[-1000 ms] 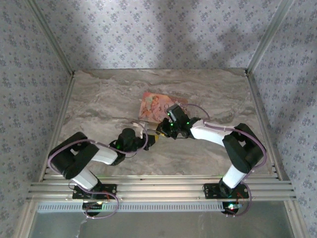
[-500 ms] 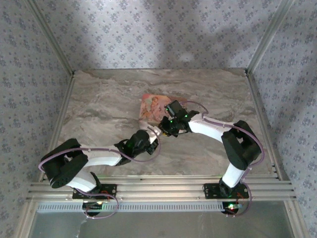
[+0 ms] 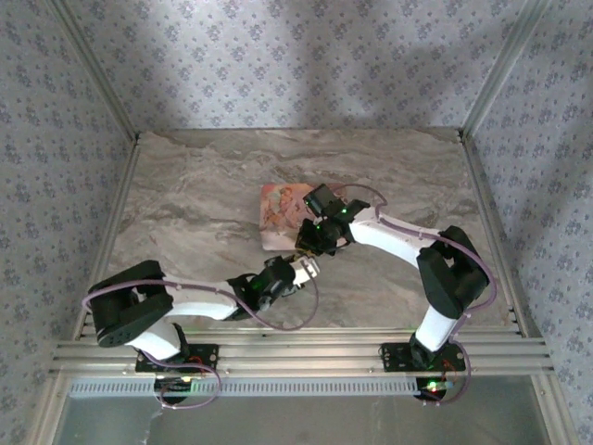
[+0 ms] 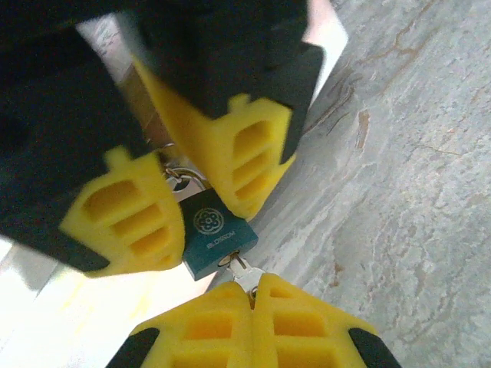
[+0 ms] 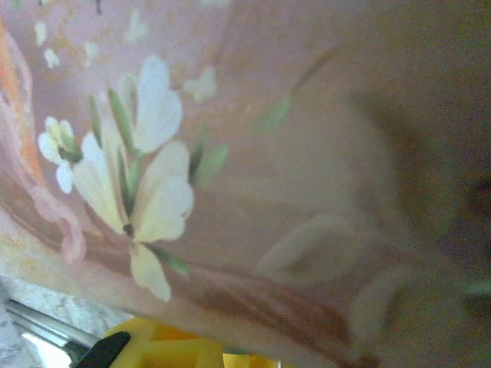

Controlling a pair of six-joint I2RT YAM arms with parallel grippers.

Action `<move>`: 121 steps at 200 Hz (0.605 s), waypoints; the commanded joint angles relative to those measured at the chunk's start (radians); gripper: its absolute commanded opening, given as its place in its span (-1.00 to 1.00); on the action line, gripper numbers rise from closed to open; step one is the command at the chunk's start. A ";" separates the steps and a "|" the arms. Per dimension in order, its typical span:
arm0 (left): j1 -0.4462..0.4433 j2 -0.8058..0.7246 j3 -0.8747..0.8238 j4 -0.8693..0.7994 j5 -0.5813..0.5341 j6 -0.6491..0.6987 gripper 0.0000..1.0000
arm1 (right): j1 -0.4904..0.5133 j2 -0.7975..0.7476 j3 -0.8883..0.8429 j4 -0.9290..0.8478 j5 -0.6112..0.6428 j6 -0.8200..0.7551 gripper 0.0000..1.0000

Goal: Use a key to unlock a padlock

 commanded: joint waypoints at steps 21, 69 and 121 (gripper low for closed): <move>-0.059 0.097 0.072 0.027 -0.041 0.170 -1.00 | 0.037 -0.030 0.052 -0.053 -0.112 -0.077 -1.00; -0.054 0.045 0.037 0.070 -0.064 0.090 -1.00 | 0.046 -0.091 -0.061 0.073 -0.073 -0.034 -0.87; 0.058 -0.138 -0.103 0.091 0.082 -0.158 -1.00 | 0.021 -0.186 -0.033 -0.013 -0.038 -0.082 0.18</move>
